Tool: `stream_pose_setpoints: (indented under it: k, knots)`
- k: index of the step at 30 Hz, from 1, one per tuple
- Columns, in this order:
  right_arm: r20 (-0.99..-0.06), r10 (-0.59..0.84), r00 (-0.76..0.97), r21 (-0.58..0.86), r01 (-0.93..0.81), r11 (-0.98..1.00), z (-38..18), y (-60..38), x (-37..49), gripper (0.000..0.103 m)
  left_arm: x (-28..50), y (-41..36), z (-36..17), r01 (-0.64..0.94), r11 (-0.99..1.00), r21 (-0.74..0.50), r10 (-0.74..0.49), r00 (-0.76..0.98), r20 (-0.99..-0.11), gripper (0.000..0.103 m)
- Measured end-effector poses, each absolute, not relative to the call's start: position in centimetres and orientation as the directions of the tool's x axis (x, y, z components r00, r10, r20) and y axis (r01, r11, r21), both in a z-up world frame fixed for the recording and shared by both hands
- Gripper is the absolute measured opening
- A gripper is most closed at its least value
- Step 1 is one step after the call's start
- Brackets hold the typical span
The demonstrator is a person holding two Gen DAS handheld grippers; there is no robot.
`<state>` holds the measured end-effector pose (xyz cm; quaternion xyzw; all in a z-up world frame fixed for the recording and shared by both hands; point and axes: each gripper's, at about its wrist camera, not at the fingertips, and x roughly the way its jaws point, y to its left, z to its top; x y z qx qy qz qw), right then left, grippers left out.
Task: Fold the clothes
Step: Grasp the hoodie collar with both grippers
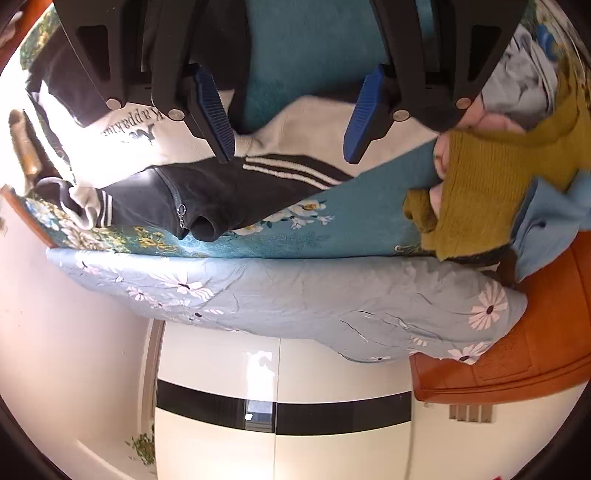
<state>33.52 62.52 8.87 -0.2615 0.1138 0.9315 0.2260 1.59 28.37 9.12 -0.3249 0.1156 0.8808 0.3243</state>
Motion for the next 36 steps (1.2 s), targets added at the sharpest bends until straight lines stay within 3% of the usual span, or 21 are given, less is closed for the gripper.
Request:
stream_pose_setpoints:
  k: [7, 12, 20, 28, 30, 31, 33, 34, 35, 36]
  knots:
    - [-0.695, 0.234, -0.679, -0.011, -0.315, -0.949, 6.1, 68.1, 15.5, 0.071, -6.7, 37.5, 4.6, -0.726, -0.677, 0.118, 0.404, -0.501, -0.766, 0.065]
    - [-0.785, 0.188, -0.591, -0.019, -0.280, -0.960, 2.5, 72.5, 7.2, 0.071, -11.8, 41.7, 0.6, -0.756, -0.649, 0.084, 0.385, -0.422, -0.821, 0.065]
    - [-0.883, 0.138, -0.449, -0.078, -0.150, -0.986, -2.7, 75.1, 0.5, 0.071, -15.7, 46.4, -4.5, -0.802, -0.588, 0.106, 0.296, -0.336, -0.894, 0.065]
    - [-0.926, 0.060, -0.374, -0.039, -0.063, -0.997, -4.5, 75.1, -0.3, 0.070, -17.5, 46.5, -5.8, -0.798, -0.597, -0.080, 0.357, -0.176, -0.918, 0.063]
    - [-0.923, 0.045, -0.383, -0.021, -0.065, -0.998, -4.3, 74.8, 0.2, 0.060, -17.3, 46.2, -5.7, -0.797, -0.594, -0.108, 0.377, -0.158, -0.912, 0.061]
    - [-0.920, 0.038, -0.390, -0.014, -0.065, -0.998, -4.2, 74.6, 0.5, 0.047, -16.9, 46.3, -5.7, -0.805, -0.584, -0.101, 0.377, -0.159, -0.912, 0.057]
    - [-0.918, 0.057, -0.392, -0.029, -0.077, -0.997, -4.0, 74.1, 1.0, 0.028, -15.8, 46.5, -5.5, -0.822, -0.565, -0.067, 0.365, -0.176, -0.914, 0.040]
    - [-0.918, 0.069, -0.391, -0.039, -0.084, -0.996, -3.9, 73.9, 1.3, 0.023, -15.3, 46.6, -5.4, -0.822, -0.568, -0.044, 0.357, -0.198, -0.913, 0.033]
    - [-0.916, 0.078, -0.395, -0.043, -0.095, -0.995, -3.8, 73.7, 1.6, 0.014, -14.8, 46.7, -5.2, -0.816, -0.577, -0.017, 0.349, -0.228, -0.909, 0.016]
    - [-0.913, 0.084, -0.399, -0.045, -0.108, -0.993, -3.7, 73.6, 2.0, 0.012, -14.4, 46.7, -4.9, -0.811, -0.585, 0.006, 0.341, -0.253, -0.905, 0.010]
